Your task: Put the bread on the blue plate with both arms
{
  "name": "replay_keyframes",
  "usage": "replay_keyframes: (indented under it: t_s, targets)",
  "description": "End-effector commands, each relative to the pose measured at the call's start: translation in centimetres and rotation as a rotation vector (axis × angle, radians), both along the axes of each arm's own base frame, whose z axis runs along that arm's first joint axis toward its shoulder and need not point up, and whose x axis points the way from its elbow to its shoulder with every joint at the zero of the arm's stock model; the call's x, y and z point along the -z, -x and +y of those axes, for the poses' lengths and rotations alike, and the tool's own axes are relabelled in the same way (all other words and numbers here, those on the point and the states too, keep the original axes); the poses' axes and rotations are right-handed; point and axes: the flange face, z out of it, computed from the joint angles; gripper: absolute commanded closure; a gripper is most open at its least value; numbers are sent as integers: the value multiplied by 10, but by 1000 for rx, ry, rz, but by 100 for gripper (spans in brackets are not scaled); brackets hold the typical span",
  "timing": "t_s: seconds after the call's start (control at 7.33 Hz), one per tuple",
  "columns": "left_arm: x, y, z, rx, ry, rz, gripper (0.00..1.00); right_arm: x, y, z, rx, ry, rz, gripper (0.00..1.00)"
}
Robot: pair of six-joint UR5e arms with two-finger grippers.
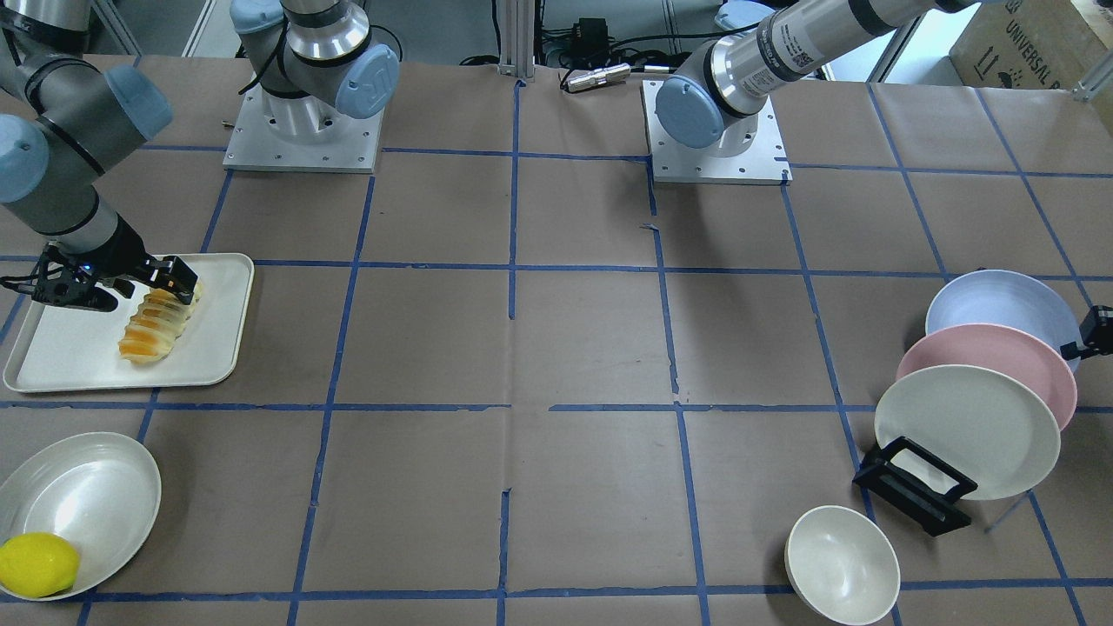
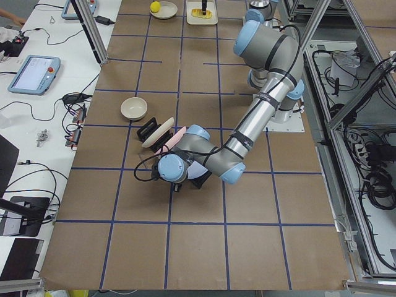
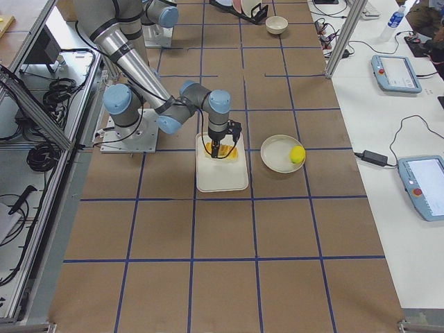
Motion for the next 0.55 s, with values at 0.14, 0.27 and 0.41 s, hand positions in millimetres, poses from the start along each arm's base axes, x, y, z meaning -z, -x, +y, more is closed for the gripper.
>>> replay_keyframes:
  t_s: [0.14, 0.27, 0.41]
  targets:
    - [-72, 12, 18, 10, 26, -43, 98, 0, -3, -2, 4, 18, -27, 79]
    - [-104, 21, 30, 11, 14, -68, 98, -5, -4, -4, 2, 19, -22, 85]
    - [-144, 40, 45, 17, 1, -91, 97, -11, -13, -5, -17, -1, -28, 90]
